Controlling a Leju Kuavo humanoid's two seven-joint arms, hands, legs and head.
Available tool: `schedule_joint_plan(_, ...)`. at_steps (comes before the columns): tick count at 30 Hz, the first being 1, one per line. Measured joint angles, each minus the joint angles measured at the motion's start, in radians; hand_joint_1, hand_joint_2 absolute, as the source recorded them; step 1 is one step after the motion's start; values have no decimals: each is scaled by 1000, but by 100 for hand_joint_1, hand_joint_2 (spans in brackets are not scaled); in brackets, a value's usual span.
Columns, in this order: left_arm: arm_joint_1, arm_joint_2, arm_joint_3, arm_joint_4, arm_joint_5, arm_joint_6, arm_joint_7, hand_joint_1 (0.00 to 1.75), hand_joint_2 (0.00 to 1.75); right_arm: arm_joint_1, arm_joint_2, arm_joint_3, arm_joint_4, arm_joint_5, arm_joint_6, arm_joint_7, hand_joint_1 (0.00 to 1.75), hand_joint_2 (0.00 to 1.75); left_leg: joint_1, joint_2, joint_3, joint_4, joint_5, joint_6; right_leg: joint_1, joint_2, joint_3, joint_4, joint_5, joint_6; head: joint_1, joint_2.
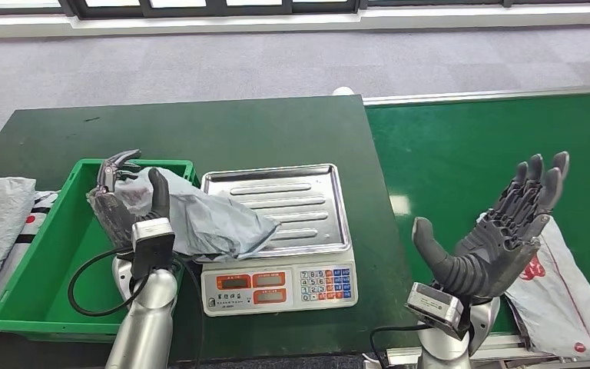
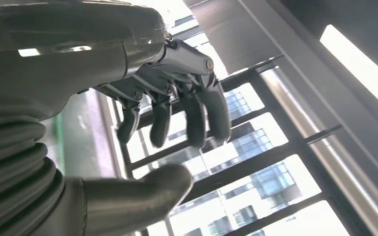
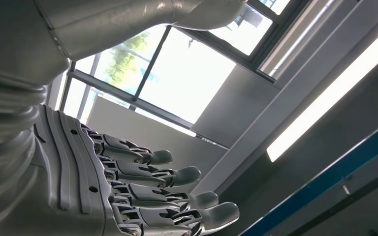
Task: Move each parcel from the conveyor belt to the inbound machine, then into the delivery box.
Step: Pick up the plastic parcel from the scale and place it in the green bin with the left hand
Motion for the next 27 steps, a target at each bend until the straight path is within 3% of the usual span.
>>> schedule_joint_plan(11,3,0,68,59,88,0,0,0,175,7,0,0,6,-6,0,0,0,175,0,0,0,0,0,0,0,0,0,0,0,0,0,0)
schedule_joint_plan(20,15,-2,89,-2,149,0,-1,0,175,6,-1,-7,13,4,0,0,0,175,0,0,0,0,0,0,0,0,0,0,0,0,0,0)
schedule_joint_plan(27,13,1,41,-43,177,-41,-2,0,175,7,-1,-34,27,19,0,9,0,175,0,-2,0,0,0,0,0,-1,1,0,0,0,0,0)
